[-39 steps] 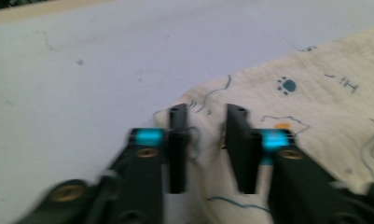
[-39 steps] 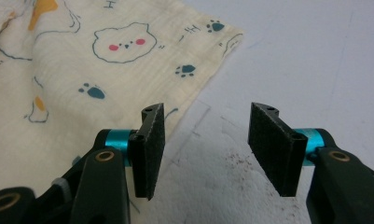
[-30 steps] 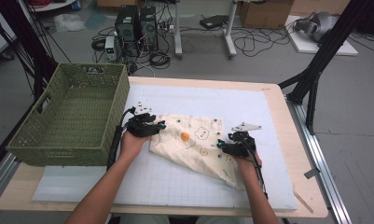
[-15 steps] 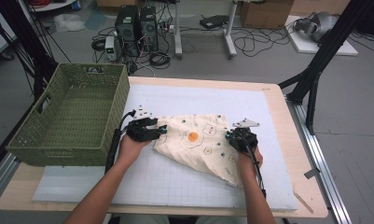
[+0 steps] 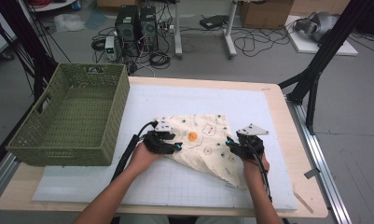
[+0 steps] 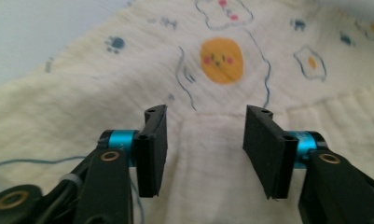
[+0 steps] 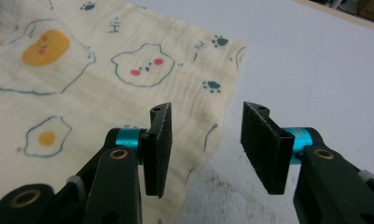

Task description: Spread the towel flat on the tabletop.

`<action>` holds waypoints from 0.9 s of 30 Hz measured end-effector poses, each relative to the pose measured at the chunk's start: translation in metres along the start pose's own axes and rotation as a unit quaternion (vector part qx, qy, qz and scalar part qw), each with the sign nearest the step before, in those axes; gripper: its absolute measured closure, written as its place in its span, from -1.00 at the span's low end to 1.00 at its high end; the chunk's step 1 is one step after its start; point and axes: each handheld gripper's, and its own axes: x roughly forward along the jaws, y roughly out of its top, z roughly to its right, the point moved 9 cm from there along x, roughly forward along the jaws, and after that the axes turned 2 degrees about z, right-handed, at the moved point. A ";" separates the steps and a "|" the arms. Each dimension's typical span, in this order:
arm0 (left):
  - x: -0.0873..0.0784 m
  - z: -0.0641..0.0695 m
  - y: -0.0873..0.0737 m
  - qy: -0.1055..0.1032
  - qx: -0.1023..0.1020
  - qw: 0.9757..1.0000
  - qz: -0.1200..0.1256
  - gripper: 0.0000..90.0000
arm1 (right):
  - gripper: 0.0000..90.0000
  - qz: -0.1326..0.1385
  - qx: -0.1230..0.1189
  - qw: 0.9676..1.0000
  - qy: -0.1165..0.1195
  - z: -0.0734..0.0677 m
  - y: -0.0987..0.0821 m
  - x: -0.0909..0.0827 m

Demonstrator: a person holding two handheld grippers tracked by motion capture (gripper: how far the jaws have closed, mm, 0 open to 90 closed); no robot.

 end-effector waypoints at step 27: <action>-0.108 0.014 -0.036 -0.041 -0.066 0.987 0.141 0.03 | 0.12 -0.010 0.014 1.000 0.008 0.003 -0.023 -0.024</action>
